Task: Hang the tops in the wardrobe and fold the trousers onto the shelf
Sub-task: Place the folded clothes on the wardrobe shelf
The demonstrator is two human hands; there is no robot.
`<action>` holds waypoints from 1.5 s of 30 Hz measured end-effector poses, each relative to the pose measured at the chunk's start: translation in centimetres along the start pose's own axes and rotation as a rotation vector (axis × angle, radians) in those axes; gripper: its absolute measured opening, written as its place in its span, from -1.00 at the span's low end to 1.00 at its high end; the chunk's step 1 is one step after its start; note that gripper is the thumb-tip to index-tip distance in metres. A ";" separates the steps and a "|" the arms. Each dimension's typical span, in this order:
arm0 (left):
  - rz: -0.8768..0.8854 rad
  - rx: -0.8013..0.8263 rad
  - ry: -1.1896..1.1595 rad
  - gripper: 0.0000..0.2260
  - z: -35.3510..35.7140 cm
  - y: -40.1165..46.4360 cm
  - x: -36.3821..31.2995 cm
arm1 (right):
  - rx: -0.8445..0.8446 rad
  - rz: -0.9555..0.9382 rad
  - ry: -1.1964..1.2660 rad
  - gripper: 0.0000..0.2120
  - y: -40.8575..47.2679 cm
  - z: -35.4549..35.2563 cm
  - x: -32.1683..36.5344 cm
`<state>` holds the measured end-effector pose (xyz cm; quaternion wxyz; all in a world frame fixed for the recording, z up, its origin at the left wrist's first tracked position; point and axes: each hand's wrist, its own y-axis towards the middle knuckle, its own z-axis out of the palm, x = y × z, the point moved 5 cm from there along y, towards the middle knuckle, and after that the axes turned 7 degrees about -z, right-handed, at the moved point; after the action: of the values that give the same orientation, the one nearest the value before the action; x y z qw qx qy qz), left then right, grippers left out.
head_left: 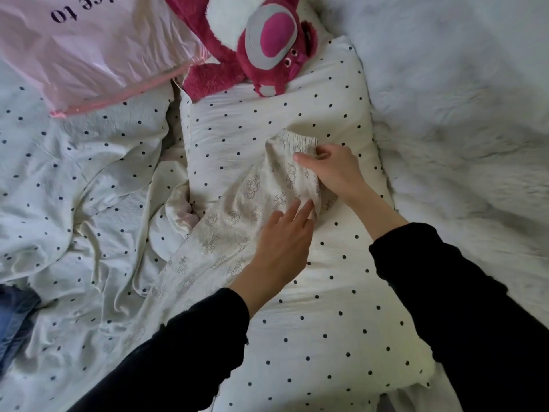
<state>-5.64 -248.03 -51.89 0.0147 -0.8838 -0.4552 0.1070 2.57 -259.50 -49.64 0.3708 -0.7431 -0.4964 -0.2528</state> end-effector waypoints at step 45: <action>-0.513 -0.064 -0.188 -0.61 4.2 -22.4 8.9 | 0.057 0.344 0.428 -0.72 -20.4 14.4 -1.7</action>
<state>-19.44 -228.02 -54.75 -0.0290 -0.7258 -0.6666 0.1671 -16.86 -244.16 -53.36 0.5253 -0.7355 -0.2803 -0.3233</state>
